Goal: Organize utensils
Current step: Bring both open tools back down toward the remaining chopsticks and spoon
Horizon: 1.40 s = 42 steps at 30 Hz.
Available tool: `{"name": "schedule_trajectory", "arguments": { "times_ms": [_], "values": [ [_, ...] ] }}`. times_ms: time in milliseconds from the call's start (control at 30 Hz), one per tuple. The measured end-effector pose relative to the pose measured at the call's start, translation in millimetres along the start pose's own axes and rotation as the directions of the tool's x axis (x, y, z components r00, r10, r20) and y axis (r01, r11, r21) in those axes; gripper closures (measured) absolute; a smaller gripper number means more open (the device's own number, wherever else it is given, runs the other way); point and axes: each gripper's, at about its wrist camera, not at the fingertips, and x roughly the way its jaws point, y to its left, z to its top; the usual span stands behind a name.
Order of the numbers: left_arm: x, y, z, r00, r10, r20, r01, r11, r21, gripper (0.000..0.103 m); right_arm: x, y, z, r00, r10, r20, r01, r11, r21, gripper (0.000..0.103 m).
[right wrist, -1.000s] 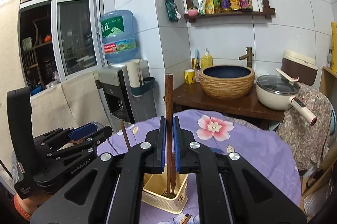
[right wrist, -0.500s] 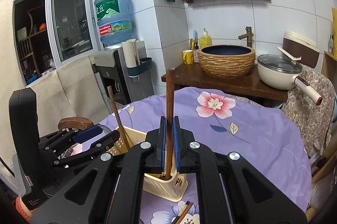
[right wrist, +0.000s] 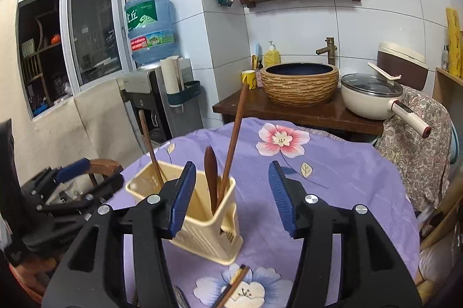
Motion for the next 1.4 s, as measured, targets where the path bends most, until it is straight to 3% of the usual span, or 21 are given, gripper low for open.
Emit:
{"name": "schedule_trajectory", "arguments": {
  "times_ms": [267, 467, 667, 967, 1267, 1333, 1400],
  "values": [
    [-6.2, 25.1, -53.5, 0.992, 0.006, -0.125, -0.012, 0.999, -0.044, 0.024, 0.0, 11.7, -62.0, 0.986, 0.054, -0.158, -0.069, 0.994, -0.087, 0.05],
    [-1.1, 28.7, -101.8, 0.968, -0.007, -0.252, -0.002, 1.0, -0.032, 0.039, 10.5, 35.9, -114.6, 0.952, 0.108, -0.286, -0.158, 0.975, -0.159, 0.05],
    [1.0, 21.5, -135.9, 0.936, -0.057, -0.348, 0.052, 0.998, -0.024, 0.047, 24.3, 46.4, -151.3, 0.918, 0.12, -0.378, -0.197, 0.966, -0.17, 0.05],
    [12.1, 7.4, -158.4, 0.907, -0.045, -0.418, 0.062, 0.998, 0.027, 0.055, 32.0, 48.7, -162.3, 0.903, 0.128, -0.41, -0.21, 0.964, -0.162, 0.05],
    [9.4, 16.3, -160.2, 0.907, -0.044, -0.418, 0.055, 0.998, 0.012, 0.056, 39.5, 57.5, -167.6, 0.891, 0.112, -0.439, -0.219, 0.955, -0.202, 0.051],
    [7.8, 25.5, -160.7, 0.905, 0.022, -0.425, -0.007, 0.999, 0.037, 0.056, 39.7, 57.4, -168.6, 0.89, 0.105, -0.443, -0.218, 0.952, -0.213, 0.051],
    [7.3, 34.1, -161.1, 0.903, -0.008, -0.429, 0.009, 1.0, 0.001, 0.056, 41.7, 57.6, -168.8, 0.887, 0.105, -0.449, -0.223, 0.95, -0.219, 0.052]
  ]
}}
